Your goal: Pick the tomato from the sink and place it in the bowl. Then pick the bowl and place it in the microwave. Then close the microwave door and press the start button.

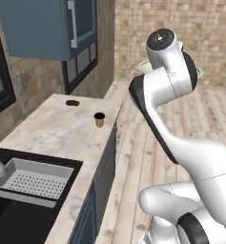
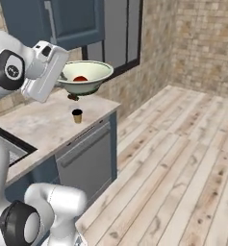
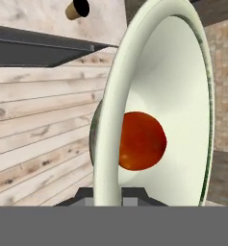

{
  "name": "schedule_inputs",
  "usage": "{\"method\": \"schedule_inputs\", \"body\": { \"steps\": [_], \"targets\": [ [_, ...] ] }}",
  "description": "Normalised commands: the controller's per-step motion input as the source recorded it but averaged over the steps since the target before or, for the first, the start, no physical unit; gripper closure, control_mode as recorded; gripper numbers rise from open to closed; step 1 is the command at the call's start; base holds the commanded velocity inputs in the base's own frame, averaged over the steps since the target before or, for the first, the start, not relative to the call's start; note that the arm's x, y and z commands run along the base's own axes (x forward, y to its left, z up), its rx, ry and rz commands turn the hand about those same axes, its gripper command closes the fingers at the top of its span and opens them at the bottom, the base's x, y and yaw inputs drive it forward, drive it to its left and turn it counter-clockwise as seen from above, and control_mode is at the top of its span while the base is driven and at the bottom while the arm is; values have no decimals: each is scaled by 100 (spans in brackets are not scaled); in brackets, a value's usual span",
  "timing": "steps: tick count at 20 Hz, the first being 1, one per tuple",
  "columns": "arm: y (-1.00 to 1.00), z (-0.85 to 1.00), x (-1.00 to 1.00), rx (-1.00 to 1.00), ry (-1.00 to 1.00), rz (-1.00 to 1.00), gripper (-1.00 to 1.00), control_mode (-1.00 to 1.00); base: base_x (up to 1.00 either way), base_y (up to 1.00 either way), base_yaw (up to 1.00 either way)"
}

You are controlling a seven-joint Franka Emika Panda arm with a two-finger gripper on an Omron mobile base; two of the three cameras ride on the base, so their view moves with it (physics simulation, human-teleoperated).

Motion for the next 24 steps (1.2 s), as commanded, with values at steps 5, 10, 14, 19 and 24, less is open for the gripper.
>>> {"method": "schedule_inputs", "body": {
  "steps": [5,10,14,19,24],
  "targets": [
    [0,0,0,0,0,0,100,100,-16,-7,-45],
    [0,0,0,0,0,0,100,100,-18,-8,-50],
    [0,0,0,0,0,0,100,100,-13,-12,-49],
    [0,0,0,0,0,0,100,100,-15,-18,-50],
    [0,0,0,0,0,0,100,100,-18,-46,-59]
  ]
}}
